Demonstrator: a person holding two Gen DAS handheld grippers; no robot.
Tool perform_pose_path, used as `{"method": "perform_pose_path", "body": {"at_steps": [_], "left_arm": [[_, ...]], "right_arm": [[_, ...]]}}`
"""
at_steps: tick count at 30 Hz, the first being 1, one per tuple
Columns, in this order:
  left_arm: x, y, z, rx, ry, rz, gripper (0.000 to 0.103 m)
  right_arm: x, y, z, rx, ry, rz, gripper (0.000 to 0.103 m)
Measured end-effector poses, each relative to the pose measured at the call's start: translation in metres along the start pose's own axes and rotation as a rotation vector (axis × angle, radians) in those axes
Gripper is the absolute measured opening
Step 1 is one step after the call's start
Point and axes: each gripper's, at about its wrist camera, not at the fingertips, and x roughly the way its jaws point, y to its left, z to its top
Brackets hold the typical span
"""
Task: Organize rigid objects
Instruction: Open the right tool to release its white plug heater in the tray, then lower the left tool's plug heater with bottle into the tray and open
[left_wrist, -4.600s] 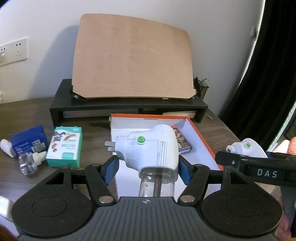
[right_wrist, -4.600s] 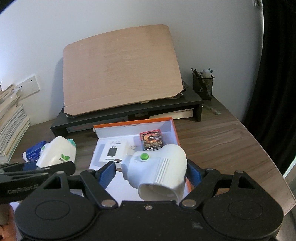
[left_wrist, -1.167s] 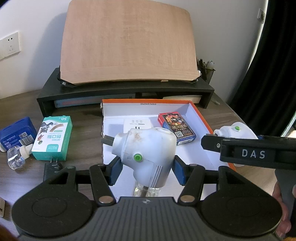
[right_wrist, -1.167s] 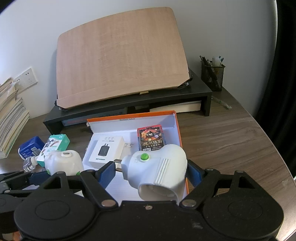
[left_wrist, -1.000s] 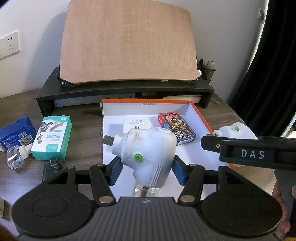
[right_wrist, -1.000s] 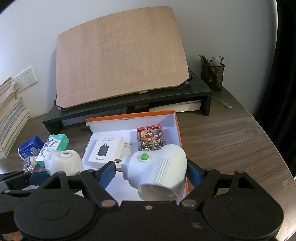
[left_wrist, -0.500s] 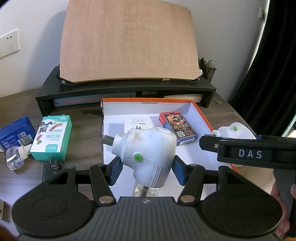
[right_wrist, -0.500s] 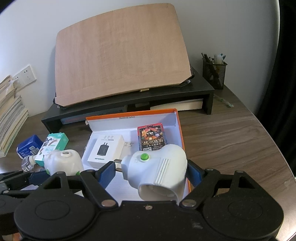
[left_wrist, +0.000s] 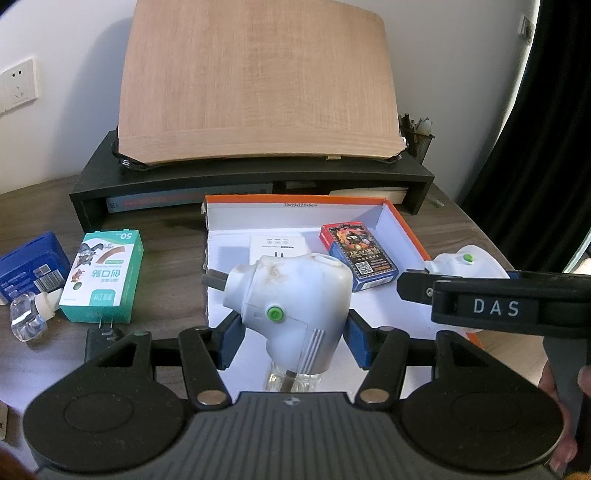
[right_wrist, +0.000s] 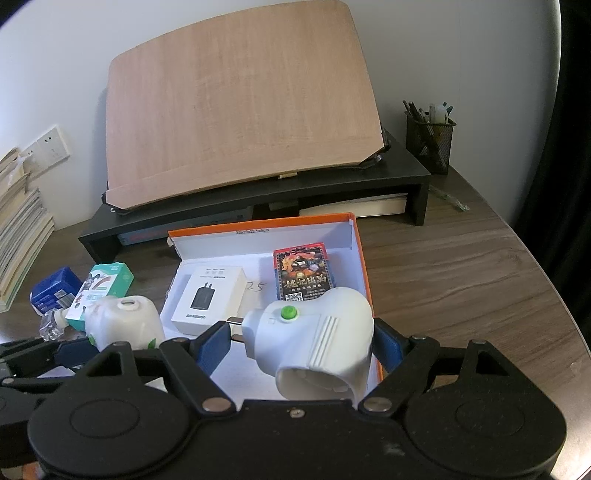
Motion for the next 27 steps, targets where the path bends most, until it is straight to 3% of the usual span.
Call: {"method": "perform_pose_path", "body": {"at_steps": [13, 16, 20, 27], "left_arm": [[0.004, 0.0, 0.0, 0.002, 0.006, -0.002, 0.059], [0.004, 0.0, -0.001, 0.003, 0.007, -0.002, 0.059], [0.006, 0.0, -0.002, 0.004, 0.013, -0.003, 0.059], [0.008, -0.002, -0.001, 0.006, 0.018, -0.005, 0.059]], "right_arm": [[0.007, 0.001, 0.0, -0.001, 0.015, -0.003, 0.096], [0.008, 0.002, 0.001, -0.003, 0.012, -0.001, 0.089], [0.01, 0.002, 0.002, -0.003, 0.013, -0.008, 0.088], [-0.005, -0.005, 0.005, 0.01, -0.035, -0.031, 0.088]]}}
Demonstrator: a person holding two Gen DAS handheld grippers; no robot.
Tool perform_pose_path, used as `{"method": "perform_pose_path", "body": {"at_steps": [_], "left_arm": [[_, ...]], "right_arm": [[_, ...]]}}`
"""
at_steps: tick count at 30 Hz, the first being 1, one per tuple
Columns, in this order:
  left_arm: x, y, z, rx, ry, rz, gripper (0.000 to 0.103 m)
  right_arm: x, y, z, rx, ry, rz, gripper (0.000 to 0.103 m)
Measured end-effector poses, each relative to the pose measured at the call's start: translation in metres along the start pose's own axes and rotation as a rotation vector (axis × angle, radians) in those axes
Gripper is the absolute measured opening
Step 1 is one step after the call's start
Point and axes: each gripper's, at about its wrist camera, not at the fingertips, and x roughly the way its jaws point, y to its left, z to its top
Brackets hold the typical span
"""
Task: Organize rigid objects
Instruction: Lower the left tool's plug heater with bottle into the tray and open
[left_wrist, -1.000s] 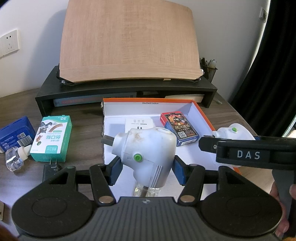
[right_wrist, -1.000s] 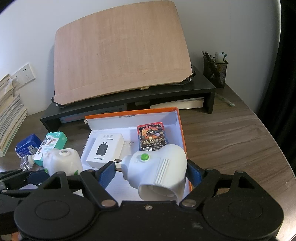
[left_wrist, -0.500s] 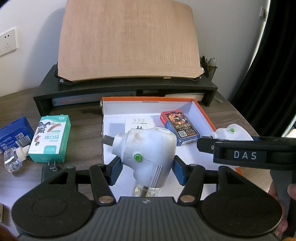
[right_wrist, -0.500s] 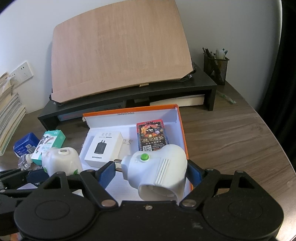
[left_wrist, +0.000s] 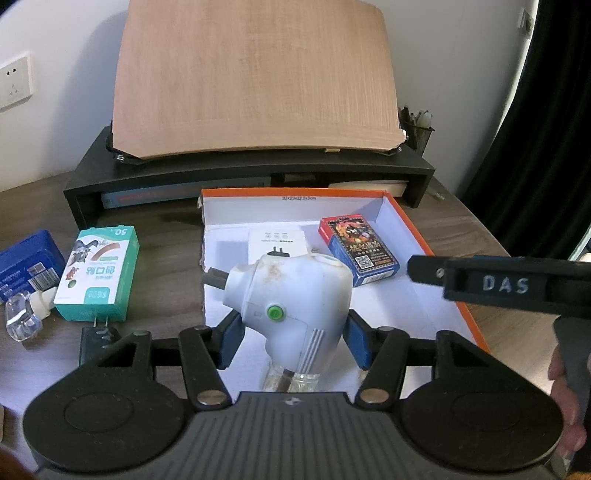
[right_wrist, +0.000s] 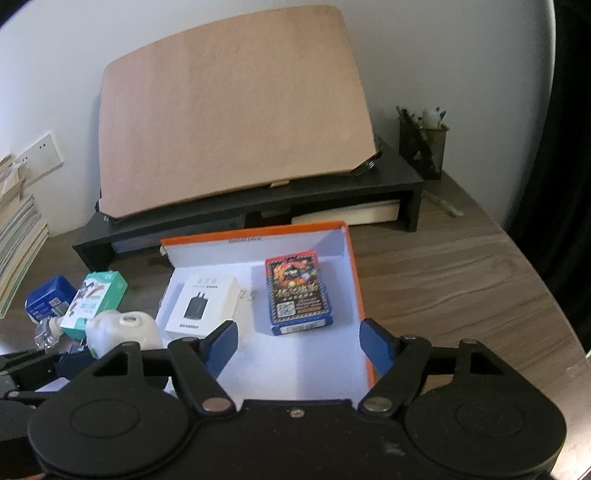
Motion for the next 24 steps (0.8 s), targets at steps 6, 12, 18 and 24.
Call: {"method": "perform_pose_path", "body": {"at_steps": [6, 12, 18, 24], "left_arm": [[0.006, -0.007, -0.001, 0.011, 0.018, -0.027, 0.059], [0.015, -0.019, 0.007, 0.043, 0.009, -0.063, 0.059], [0.023, -0.027, 0.016, 0.057, 0.013, -0.146, 0.061], [0.007, -0.031, 0.019, 0.075, -0.034, -0.164, 0.071]], "right_arm": [[-0.015, -0.015, -0.003, 0.031, -0.025, -0.036, 0.088], [-0.03, -0.028, -0.008, 0.067, -0.051, -0.068, 0.088], [-0.043, -0.033, -0.013, 0.086, -0.07, -0.089, 0.088], [-0.052, -0.032, -0.016, 0.094, -0.086, -0.095, 0.089]]}}
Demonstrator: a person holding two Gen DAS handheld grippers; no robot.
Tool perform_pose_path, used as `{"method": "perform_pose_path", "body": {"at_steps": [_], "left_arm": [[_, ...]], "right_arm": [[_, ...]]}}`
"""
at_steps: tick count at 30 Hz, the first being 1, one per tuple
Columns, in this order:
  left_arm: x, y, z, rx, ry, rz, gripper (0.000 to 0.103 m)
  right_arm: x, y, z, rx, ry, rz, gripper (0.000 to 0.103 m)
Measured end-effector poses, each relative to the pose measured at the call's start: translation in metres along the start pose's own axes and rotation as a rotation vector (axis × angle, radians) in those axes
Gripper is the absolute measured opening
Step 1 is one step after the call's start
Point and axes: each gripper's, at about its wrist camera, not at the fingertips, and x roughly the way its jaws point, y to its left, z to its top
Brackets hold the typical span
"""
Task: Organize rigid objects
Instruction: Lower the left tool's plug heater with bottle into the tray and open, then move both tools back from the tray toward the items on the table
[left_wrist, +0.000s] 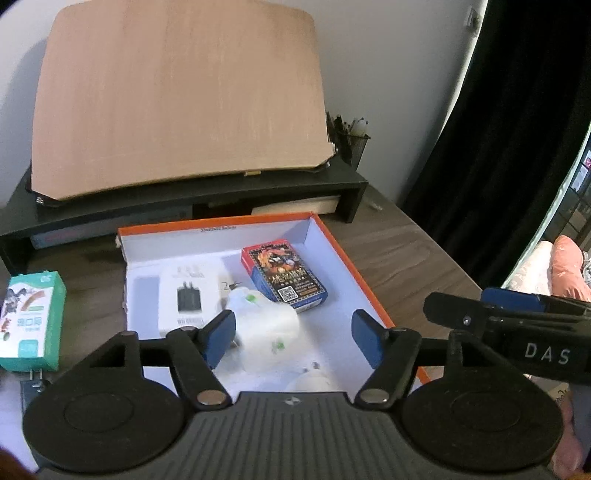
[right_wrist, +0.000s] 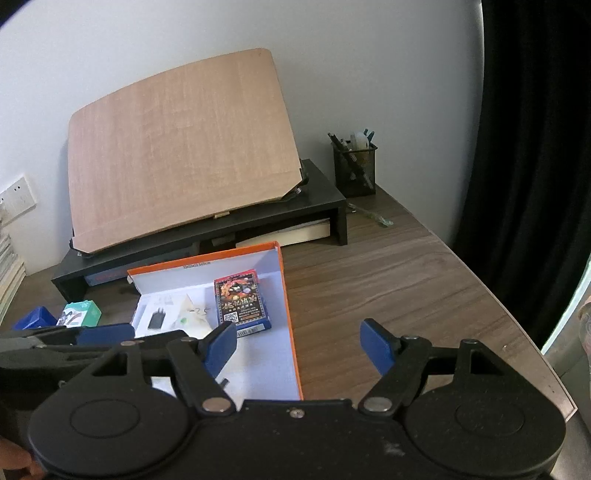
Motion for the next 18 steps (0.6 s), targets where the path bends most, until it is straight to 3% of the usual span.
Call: {"method": "perform_pose_path", "body": {"at_steps": [8, 14, 18], "left_arm": [[-0.026, 0.019, -0.007, -0.067, -0.007, 0.066, 0.079], [-0.052, 0.043, -0.015, -0.126, -0.026, 0.141, 0.089], [-0.066, 0.063, -0.024, -0.169, -0.03, 0.192, 0.089]], "right_arm": [[-0.007, 0.022, -0.003, -0.027, -0.006, 0.036, 0.09], [-0.005, 0.053, -0.008, -0.076, 0.007, 0.093, 0.092], [-0.002, 0.079, -0.014, -0.117, 0.027, 0.134, 0.093]]}}
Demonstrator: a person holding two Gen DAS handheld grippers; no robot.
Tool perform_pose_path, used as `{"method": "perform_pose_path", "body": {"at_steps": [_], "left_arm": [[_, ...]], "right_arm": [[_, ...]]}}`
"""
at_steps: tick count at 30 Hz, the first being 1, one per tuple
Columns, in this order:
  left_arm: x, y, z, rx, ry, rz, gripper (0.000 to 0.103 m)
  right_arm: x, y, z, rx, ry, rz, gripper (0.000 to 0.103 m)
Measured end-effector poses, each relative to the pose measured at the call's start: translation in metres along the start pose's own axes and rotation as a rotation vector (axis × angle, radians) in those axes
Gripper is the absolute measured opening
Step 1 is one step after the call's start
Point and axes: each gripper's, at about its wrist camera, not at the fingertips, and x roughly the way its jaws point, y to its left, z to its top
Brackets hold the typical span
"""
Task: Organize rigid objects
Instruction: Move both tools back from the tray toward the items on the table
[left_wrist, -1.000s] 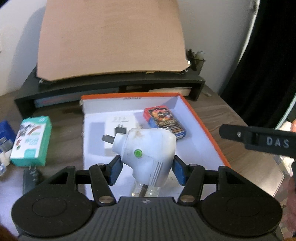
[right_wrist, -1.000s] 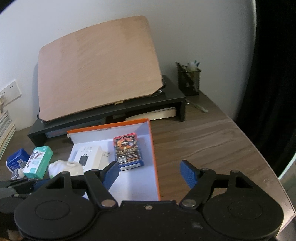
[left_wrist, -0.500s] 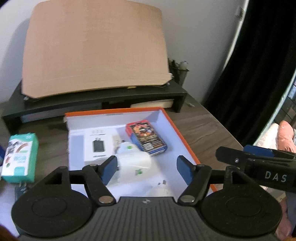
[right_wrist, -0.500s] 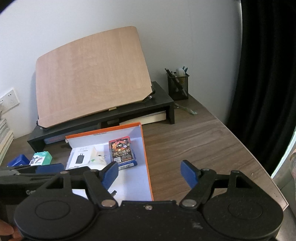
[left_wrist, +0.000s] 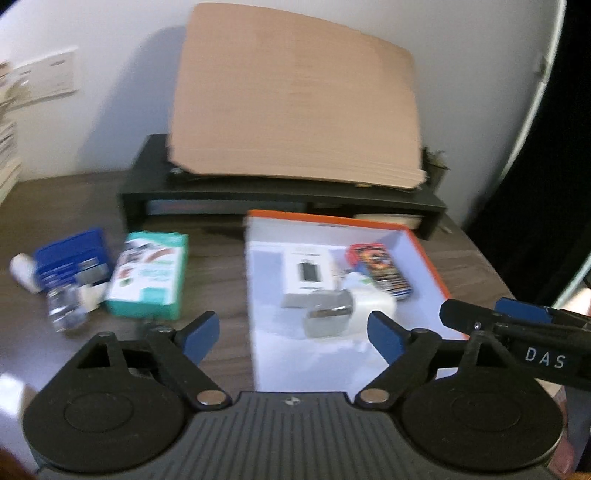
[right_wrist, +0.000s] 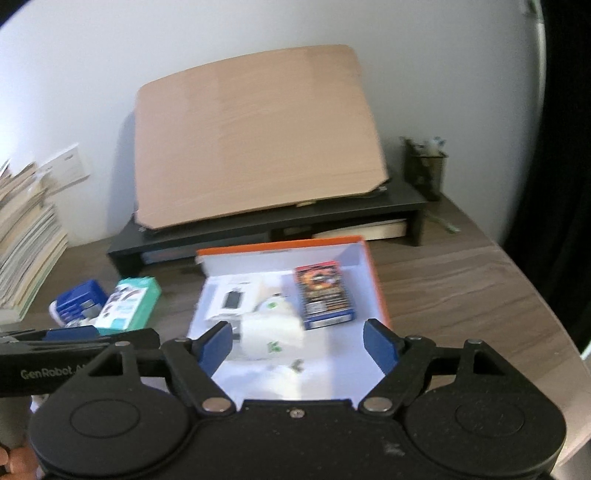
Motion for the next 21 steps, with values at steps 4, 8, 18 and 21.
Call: {"method": "perform_pose_path", "body": {"at_steps": [4, 8, 18, 21], "left_arm": [[-0.01, 0.024, -0.007, -0.039, 0.003, 0.046, 0.09], [-0.02, 0.045, -0.011, -0.075, 0.0, 0.086, 0.09], [-0.045, 0.091, -0.028, -0.139, 0.001, 0.164, 0.091], [-0.052, 0.103, -0.032, -0.153, 0.0, 0.185, 0.091]], "right_arm": [[0.005, 0.025, -0.002, -0.045, 0.016, 0.041, 0.093], [0.008, 0.048, -0.004, -0.08, 0.032, 0.081, 0.093], [0.012, 0.095, -0.011, -0.153, 0.054, 0.148, 0.093], [0.013, 0.107, -0.012, -0.165, 0.059, 0.165, 0.093]]}}
